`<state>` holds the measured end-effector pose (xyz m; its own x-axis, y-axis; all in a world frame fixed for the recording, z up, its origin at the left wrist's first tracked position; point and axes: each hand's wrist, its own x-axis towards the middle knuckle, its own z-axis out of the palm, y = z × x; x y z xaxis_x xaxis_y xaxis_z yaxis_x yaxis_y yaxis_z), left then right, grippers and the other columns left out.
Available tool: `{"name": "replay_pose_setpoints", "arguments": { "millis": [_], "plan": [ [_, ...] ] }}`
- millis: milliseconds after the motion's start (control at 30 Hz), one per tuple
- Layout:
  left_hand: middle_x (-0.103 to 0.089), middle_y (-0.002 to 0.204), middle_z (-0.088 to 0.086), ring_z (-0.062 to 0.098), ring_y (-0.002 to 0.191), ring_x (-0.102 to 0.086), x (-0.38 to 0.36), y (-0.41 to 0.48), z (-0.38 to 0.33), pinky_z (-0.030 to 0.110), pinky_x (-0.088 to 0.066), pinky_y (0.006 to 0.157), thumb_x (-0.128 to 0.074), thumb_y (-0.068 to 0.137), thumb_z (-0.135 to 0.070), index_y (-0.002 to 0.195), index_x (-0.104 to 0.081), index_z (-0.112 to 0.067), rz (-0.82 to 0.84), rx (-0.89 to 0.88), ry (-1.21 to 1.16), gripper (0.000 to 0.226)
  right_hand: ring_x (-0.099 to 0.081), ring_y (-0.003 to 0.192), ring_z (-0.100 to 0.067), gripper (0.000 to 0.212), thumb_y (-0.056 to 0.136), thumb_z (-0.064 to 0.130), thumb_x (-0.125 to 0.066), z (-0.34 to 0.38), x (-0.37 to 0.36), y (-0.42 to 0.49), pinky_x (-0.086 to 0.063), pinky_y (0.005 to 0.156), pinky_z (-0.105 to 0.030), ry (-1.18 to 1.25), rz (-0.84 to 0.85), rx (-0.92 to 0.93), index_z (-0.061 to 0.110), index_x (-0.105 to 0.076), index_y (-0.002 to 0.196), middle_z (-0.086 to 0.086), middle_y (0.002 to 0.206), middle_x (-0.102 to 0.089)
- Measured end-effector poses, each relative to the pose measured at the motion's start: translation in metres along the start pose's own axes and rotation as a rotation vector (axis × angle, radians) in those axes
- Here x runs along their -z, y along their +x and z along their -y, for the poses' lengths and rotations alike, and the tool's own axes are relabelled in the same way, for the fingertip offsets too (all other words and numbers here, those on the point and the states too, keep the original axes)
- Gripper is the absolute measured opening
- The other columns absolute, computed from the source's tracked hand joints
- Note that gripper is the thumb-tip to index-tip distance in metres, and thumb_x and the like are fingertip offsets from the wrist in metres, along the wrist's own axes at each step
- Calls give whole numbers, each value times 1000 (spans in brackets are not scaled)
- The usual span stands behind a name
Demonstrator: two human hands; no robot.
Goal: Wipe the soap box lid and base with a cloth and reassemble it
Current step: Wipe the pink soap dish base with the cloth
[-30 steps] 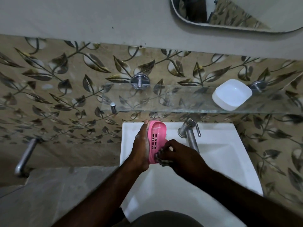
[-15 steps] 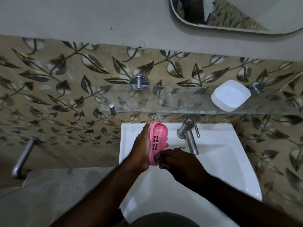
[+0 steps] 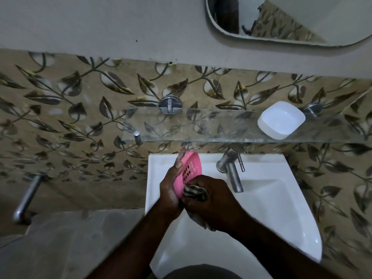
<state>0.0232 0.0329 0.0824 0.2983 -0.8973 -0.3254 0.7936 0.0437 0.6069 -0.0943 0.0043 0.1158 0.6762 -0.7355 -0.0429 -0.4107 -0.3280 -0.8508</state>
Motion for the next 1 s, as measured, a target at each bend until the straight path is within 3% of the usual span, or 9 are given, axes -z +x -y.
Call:
{"name": "replay_pose_setpoints", "arguments": {
  "millis": [133, 267, 367, 467, 567, 700, 867, 933, 1000],
  "plan": [
    [-66, 106, 19, 32, 95, -61, 2, -2, -4, 45, -50, 87, -85, 41, -52, 134, -52, -6, 45, -72, 10, 109, -67, 70, -9, 16, 74, 29, -71, 1, -12, -4, -57, 65, -35, -10, -63, 19, 26, -68, 89, 7, 80, -70],
    [-68, 77, 12, 23, 70, -66, 5, -7, -8, 31, -55, 62, -87, 35, -54, 100, -73, -8, 97, -55, 19, 81, -70, 59, -26, 9, 79, 14, -72, 14, -11, -1, -57, 56, -48, 112, -60, -1, 19, -69, 85, -7, 70, -72],
    [-66, 73, 13, 24, 66, -65, 1, -9, -7, 31, -55, 61, -88, 36, -51, 89, -74, -8, 85, -14, 34, 70, -70, 69, -11, 11, 80, 13, -74, 15, -13, 2, -59, 65, -34, 111, -91, 15, 22, -71, 86, 0, 77, -73],
    [-65, 72, 13, 26, 65, -62, -2, -6, -9, 31, -51, 63, -78, 51, -44, 84, -78, -13, 30, -9, -4, 45, -68, 85, -9, 16, 83, 25, -72, 7, -18, -1, -56, 74, -34, 39, -113, 85, 27, -67, 98, 5, 94, -71],
    [-64, 82, 16, 28, 75, -61, -1, -3, -13, 35, -50, 72, -76, 55, -38, 94, -76, -7, 7, 8, -78, 50, -63, 96, -12, 28, 85, 30, -69, -9, -11, -1, -52, 80, -31, -211, -45, 226, 20, -65, 111, 7, 106, -65],
    [-63, 90, 18, 29, 84, -60, -4, -2, -14, 41, -47, 84, -89, 42, -35, 101, -68, -1, 42, 4, -140, 71, -63, 93, -10, 29, 81, 26, -70, -26, 2, 5, -53, 77, -32, -288, -110, 195, 22, -65, 109, 9, 104, -64],
    [-69, 78, 15, 27, 73, -65, -10, -5, -12, 37, -51, 75, -77, 50, -38, 88, -78, -7, 41, -1, -63, 49, -58, 69, -6, 20, 79, 26, -63, 3, -17, -6, -47, 66, -21, -68, -147, 144, 26, -65, 98, 14, 85, -62],
    [-69, 77, 15, 27, 72, -64, -10, -6, -13, 35, -52, 72, -69, 56, -39, 88, -78, -8, 48, -2, -64, 46, -60, 77, -3, 27, 76, 19, -69, 6, -16, -8, -48, 70, -17, -111, -159, 196, 27, -63, 101, 15, 90, -63],
    [-68, 79, 15, 26, 74, -63, -9, -5, -15, 34, -52, 72, -75, 51, -36, 90, -77, -7, 57, 7, -65, 49, -60, 88, -1, 38, 70, 14, -73, -6, -8, -4, -44, 77, -10, -198, -147, 220, 26, -63, 105, 15, 98, -62]
  ]
}}
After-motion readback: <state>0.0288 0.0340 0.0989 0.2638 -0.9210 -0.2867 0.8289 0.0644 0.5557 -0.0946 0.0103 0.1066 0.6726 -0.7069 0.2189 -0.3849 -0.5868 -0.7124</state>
